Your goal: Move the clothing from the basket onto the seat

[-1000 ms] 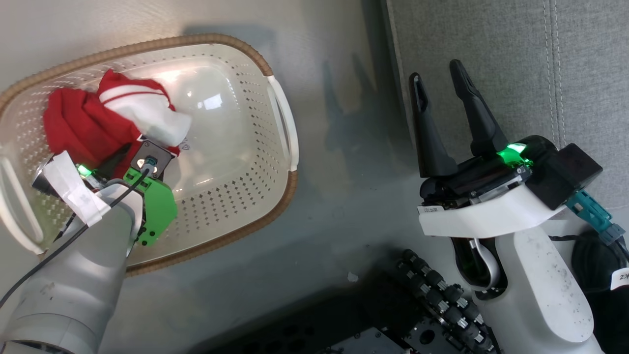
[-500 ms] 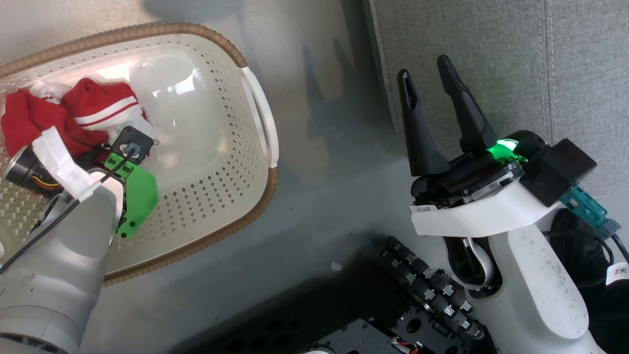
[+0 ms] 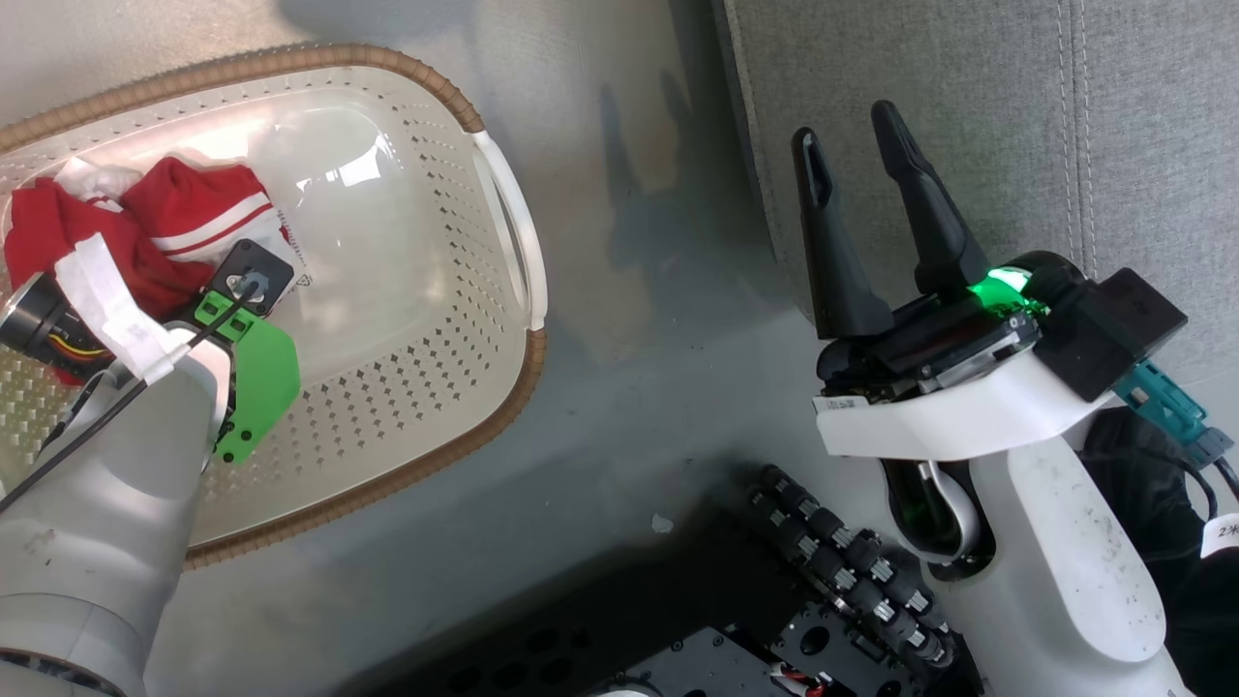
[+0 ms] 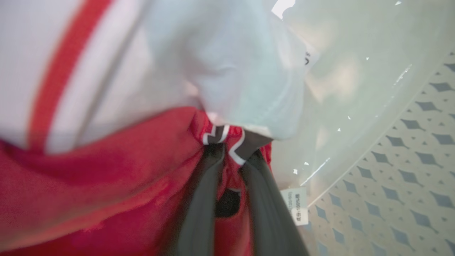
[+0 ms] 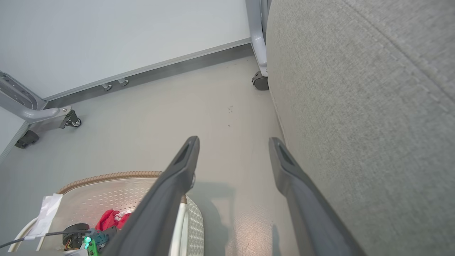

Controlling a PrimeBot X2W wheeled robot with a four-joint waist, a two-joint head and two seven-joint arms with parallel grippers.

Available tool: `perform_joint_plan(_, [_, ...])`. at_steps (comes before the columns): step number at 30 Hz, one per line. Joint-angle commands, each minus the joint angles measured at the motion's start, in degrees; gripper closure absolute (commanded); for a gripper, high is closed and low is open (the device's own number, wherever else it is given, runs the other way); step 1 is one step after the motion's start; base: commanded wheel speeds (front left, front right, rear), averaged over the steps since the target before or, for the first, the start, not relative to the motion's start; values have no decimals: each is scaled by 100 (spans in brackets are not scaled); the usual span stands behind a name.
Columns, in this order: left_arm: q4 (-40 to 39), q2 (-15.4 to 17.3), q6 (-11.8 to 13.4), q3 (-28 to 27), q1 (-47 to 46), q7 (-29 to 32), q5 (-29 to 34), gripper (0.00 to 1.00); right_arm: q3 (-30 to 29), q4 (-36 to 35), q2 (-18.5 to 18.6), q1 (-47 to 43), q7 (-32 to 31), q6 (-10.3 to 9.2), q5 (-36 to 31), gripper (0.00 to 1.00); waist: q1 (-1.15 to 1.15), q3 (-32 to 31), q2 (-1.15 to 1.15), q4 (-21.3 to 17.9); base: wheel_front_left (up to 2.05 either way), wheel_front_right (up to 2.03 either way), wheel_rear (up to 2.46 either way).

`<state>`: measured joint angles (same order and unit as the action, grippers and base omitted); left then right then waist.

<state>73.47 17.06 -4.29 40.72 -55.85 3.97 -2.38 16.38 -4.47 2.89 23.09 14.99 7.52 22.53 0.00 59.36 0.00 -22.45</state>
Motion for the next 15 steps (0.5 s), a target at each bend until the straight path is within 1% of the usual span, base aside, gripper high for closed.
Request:
perform_joint_plan(1, [60,66,-6,-8,26,-31,-23,100,-30,0,2,90,28,-6,-35,0,0,-46,0,32,0,0,0])
perform_joint_plan(7, [3,-117,-77,-41,119,-529,-192,100,-142,19,3,103,28,-6,-123,0,0,-314,0,225,0,0,0])
perform_joint_plan(15, [-26,-406,-191,-74,287,-1348,-424,100,-323,117,6,-48,27,-6,-415,0,0,-951,0,602,0,0,0])
